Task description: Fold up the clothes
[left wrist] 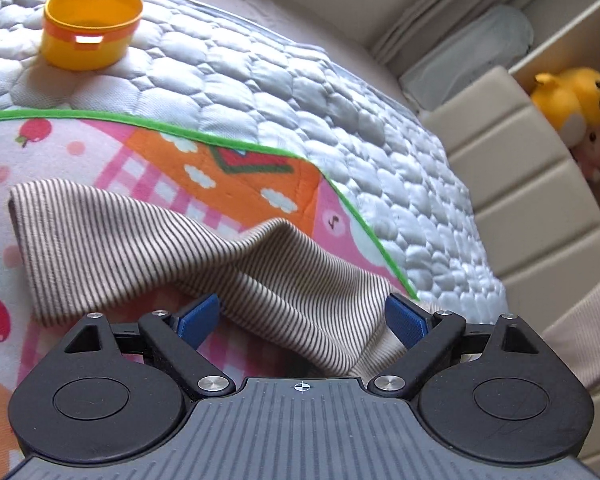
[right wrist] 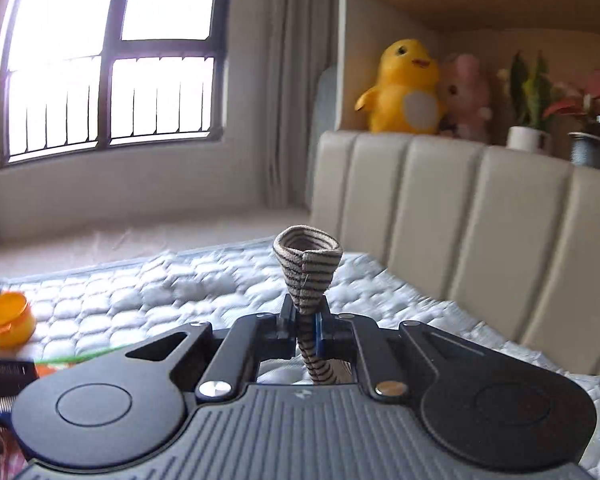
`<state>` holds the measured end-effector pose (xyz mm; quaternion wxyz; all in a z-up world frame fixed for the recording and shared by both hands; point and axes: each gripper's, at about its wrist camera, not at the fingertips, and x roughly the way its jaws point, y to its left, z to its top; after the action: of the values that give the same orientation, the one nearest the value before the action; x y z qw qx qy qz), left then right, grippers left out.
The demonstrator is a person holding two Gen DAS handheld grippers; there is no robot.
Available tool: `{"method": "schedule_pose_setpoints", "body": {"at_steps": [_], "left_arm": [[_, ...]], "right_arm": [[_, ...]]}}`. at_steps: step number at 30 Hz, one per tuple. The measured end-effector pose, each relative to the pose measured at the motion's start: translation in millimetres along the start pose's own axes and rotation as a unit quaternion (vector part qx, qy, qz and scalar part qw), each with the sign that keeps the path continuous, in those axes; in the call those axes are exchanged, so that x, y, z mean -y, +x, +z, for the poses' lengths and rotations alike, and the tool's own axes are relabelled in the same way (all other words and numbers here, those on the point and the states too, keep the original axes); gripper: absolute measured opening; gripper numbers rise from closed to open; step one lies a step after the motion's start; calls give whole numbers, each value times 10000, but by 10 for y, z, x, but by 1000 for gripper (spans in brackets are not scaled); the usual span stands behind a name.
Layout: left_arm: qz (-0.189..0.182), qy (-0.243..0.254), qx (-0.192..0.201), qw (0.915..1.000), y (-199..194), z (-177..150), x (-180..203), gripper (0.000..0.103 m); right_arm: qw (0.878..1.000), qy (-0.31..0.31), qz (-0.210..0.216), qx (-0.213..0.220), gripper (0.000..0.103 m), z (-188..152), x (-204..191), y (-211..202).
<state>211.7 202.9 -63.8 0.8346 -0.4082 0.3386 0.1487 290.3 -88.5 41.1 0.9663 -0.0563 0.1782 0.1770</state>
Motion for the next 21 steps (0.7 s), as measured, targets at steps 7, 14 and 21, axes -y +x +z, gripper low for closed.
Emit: {"method": "schedule_pose_setpoints", "body": {"at_steps": [7,14,21], "left_arm": [[-27,-362,-24,9993,0,107,-195,94],[-63,-347,-90,9993,43,90,-204,94],[-69,-53,-72,9999,-2,20,-76,95]], "right_arm": [[9964,-590,83,-599,9,-389,-696,370],[9957,-527,476,-599,53,-608,-671,-43],[9917,326,74,-1240,58,-1055,-110,-666]]}}
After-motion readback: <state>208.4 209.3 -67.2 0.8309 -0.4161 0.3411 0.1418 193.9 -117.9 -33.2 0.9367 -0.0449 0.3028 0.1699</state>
